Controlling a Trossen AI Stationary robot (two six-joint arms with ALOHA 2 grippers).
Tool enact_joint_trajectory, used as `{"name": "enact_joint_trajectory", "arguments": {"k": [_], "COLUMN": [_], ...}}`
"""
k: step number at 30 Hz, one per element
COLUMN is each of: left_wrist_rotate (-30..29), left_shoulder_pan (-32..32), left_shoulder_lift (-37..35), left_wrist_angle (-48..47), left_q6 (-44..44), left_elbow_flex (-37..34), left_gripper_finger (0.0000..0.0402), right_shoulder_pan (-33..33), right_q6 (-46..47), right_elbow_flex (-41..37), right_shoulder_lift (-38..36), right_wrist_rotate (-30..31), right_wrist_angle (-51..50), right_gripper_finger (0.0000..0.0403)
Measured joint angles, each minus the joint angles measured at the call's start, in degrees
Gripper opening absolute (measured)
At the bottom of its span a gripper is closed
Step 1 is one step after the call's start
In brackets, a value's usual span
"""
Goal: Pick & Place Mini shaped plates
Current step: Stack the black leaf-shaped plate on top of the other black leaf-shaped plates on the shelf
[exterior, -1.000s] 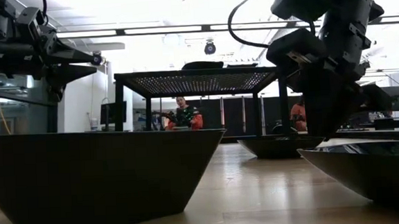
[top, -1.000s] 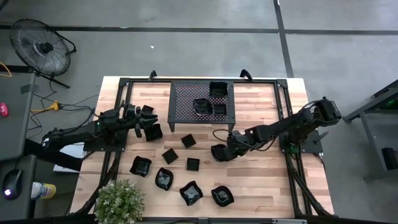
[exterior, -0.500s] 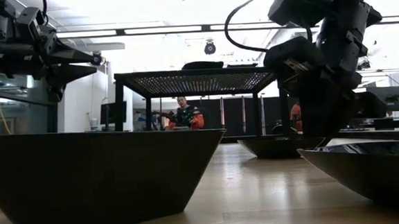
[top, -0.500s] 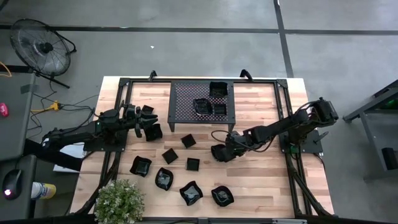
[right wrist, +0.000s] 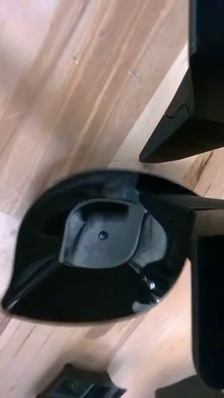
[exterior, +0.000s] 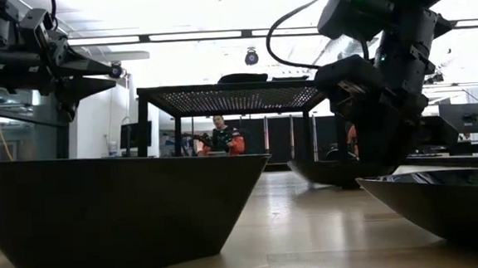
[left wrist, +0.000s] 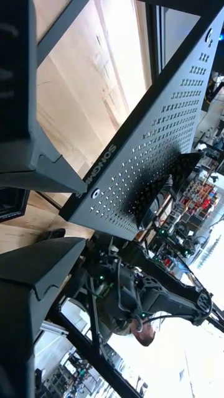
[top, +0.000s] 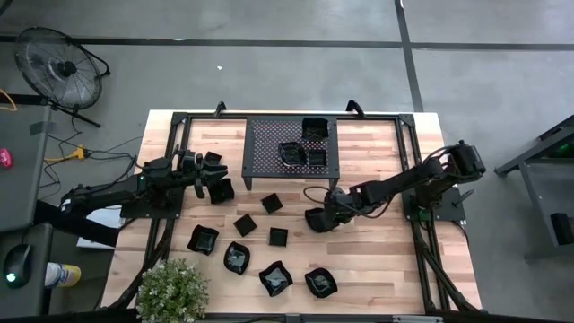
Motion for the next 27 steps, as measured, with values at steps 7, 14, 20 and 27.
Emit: {"name": "enact_joint_trajectory", "arguments": {"k": [7,14,20,27], "left_wrist_rotate": [0.00,0.00,-0.01,0.00], "left_shoulder_pan": [0.00,0.01,0.00,0.02], "left_shoulder_lift": [0.02,0.01,0.00,0.00], "left_wrist_angle": [-0.01,-0.01,-0.01,-0.02], "left_q6": [-0.01,-0.01,-0.01,-0.02], "left_elbow_flex": [-0.01,0.00,-0.01,0.00], "left_gripper_finger": [0.0124,0.0124,0.0124,0.0124], "right_shoulder_pan": [-0.31,-0.31,-0.31,-0.12], "right_q6": [-0.90,-2.45,-5.09,-5.30], "right_elbow_flex": [0.09,0.02,0.00,0.00], "right_shoulder_lift": [0.84,0.84,-0.03,-3.46], "right_wrist_rotate": [-0.03,-0.32,-0.22,-0.08], "right_wrist_angle": [1.66,1.94,2.30,2.08], "right_gripper_finger": [0.0087,0.0063,0.0005,0.0003]}}
